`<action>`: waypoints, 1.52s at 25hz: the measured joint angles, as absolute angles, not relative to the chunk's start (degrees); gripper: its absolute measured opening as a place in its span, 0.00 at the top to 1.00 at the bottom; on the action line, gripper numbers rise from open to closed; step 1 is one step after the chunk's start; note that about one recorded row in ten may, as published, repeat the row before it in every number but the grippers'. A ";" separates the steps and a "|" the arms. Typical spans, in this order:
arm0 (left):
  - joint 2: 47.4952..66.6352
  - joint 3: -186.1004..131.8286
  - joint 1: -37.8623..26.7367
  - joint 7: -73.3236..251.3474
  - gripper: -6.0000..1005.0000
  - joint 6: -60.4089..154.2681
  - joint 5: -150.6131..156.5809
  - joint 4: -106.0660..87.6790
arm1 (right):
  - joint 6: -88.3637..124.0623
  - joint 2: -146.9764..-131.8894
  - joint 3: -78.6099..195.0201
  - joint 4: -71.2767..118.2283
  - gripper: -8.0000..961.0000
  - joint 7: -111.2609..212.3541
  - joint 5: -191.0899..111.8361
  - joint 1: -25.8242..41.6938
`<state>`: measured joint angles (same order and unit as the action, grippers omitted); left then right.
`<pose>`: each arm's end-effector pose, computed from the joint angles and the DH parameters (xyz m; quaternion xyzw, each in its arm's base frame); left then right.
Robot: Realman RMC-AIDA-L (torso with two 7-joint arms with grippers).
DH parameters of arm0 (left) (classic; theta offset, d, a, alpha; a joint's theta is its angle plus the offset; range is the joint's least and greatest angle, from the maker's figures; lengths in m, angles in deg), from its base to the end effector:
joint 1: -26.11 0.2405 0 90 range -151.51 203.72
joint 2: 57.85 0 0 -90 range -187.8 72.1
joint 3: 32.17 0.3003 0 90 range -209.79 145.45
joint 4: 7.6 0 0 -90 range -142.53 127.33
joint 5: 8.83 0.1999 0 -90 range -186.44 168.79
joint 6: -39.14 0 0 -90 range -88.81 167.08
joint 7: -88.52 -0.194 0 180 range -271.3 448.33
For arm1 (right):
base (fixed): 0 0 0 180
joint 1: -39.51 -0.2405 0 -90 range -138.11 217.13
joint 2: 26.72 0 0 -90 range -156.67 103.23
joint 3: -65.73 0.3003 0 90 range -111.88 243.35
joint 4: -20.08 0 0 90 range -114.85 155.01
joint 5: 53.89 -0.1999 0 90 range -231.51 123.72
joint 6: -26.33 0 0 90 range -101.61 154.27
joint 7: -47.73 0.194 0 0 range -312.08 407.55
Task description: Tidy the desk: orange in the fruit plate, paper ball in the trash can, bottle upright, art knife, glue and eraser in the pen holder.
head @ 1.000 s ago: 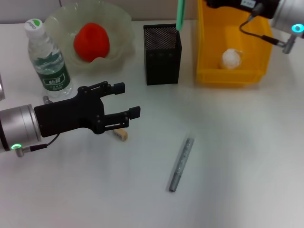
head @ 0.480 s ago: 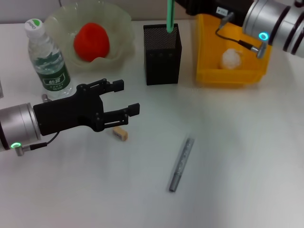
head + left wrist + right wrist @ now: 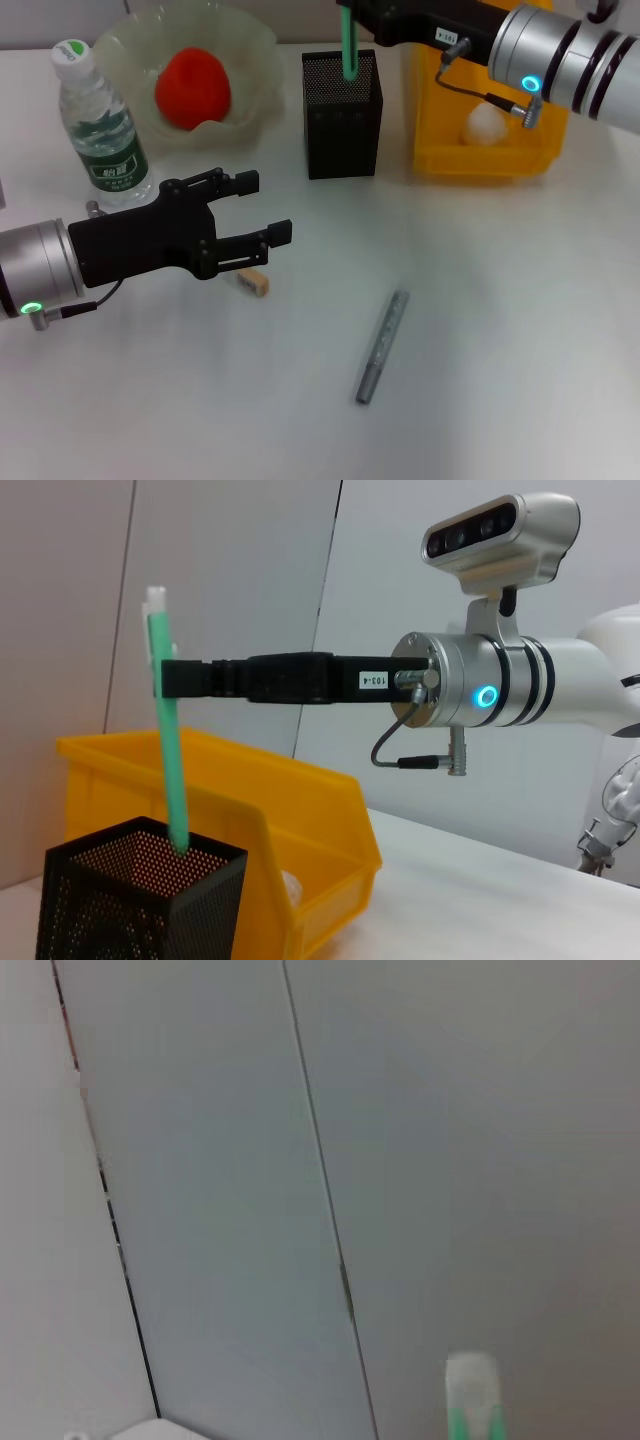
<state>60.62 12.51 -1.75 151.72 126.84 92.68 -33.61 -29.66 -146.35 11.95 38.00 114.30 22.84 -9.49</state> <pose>-0.2706 0.3406 -0.0819 -0.9234 -0.1728 -0.3072 0.1520 0.1671 0.4931 -0.0904 -0.8713 0.2240 0.3306 0.2854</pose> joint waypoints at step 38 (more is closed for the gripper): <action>59.64 12.05 0.64 151.84 0.20 129.25 92.69 -34.81 | -55.89 -145.17 12.10 48.52 0.34 127.86 21.34 0.73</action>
